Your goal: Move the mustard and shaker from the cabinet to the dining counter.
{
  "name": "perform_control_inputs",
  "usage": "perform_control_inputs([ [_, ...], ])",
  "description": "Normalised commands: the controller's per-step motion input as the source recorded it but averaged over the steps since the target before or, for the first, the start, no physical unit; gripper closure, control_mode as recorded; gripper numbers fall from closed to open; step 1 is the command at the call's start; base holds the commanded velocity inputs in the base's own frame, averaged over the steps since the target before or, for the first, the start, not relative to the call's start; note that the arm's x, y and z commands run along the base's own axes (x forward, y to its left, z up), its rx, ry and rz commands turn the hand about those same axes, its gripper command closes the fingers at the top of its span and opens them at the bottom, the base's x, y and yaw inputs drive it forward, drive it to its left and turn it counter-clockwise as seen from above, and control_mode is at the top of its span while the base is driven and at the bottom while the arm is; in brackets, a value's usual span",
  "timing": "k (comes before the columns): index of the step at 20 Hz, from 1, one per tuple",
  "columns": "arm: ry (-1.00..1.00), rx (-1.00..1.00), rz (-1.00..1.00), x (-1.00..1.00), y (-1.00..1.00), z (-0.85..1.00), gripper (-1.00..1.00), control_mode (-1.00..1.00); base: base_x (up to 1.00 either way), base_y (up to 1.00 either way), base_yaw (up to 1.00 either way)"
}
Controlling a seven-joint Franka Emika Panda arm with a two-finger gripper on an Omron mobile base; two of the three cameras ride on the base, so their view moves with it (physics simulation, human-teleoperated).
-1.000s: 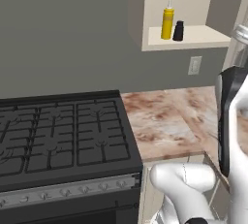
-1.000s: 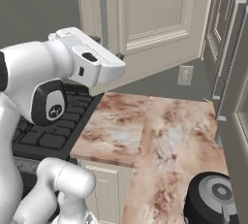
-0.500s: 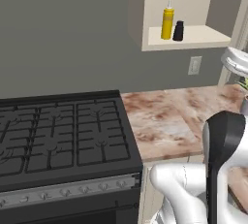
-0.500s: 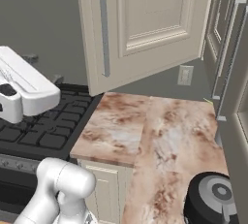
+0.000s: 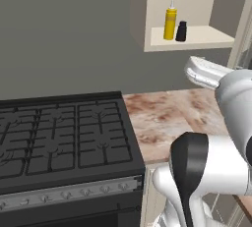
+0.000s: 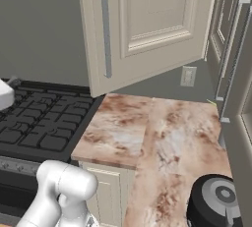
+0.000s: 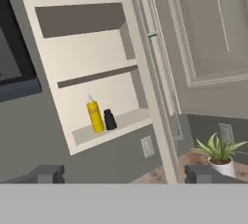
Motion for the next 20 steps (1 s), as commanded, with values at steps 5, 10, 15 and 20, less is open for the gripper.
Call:
perform_control_inputs([
  [5,0.11,0.0,0.0,0.98,0.06,0.0,-1.0,-1.0,0.0,0.0,0.0],
  [10,0.1,0.0,-0.01,1.0,-0.04,-0.02,-1.0,-1.0,0.0,0.0,0.0],
  [15,0.08,0.0,-0.07,1.0,-0.24,-0.09,-1.0,-1.0,0.0,0.0,0.0],
  [20,0.02,0.0,-0.14,0.86,-0.41,-0.01,-1.0,-1.0,0.0,0.0,0.0],
])
